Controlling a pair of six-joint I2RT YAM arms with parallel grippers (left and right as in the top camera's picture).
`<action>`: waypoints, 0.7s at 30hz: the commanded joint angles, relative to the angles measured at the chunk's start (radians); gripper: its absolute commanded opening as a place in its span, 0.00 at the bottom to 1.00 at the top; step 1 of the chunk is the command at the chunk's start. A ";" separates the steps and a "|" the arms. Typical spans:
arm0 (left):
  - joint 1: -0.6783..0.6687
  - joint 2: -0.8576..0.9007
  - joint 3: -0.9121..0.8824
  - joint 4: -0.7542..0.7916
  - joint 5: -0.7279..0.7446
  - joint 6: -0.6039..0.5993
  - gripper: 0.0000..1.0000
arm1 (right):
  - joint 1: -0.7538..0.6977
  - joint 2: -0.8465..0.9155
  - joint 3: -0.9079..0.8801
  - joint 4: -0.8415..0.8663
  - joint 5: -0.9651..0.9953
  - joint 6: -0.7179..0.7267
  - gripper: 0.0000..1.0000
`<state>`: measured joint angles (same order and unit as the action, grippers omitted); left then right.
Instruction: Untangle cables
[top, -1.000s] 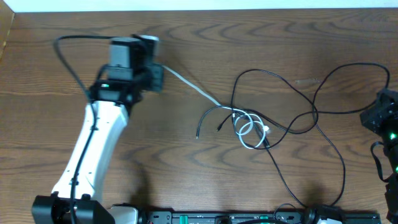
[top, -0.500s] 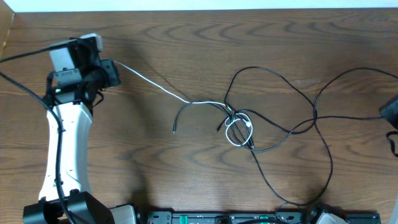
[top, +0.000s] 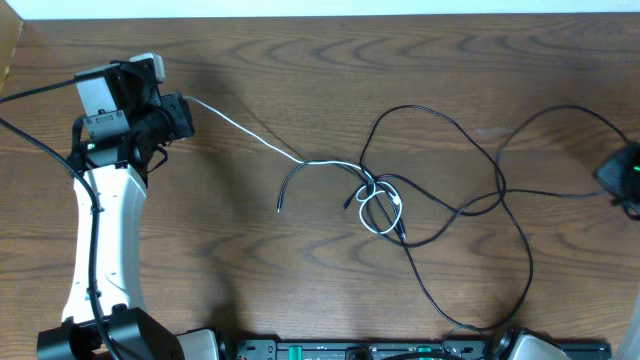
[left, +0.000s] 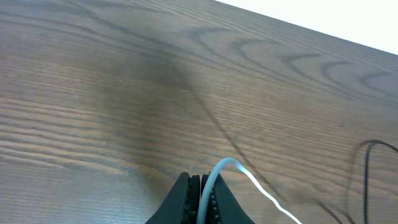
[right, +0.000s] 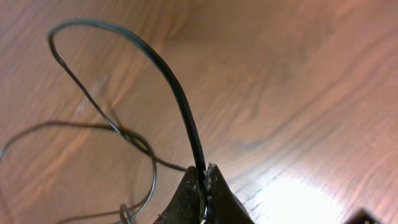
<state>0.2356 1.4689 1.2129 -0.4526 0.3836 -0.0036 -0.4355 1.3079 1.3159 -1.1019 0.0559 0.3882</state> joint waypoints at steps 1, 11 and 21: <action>-0.002 -0.018 -0.001 0.001 0.038 -0.010 0.08 | 0.097 0.015 0.017 0.006 -0.026 -0.027 0.01; -0.061 -0.018 -0.001 0.001 0.097 -0.010 0.08 | 0.357 0.164 0.018 0.160 0.058 0.053 0.01; -0.116 -0.019 -0.001 0.017 0.096 -0.004 0.08 | 0.423 0.198 0.026 0.159 0.008 -0.021 0.99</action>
<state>0.1364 1.4677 1.2129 -0.4404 0.4667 -0.0036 -0.0559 1.5551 1.3167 -0.9360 0.0624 0.3870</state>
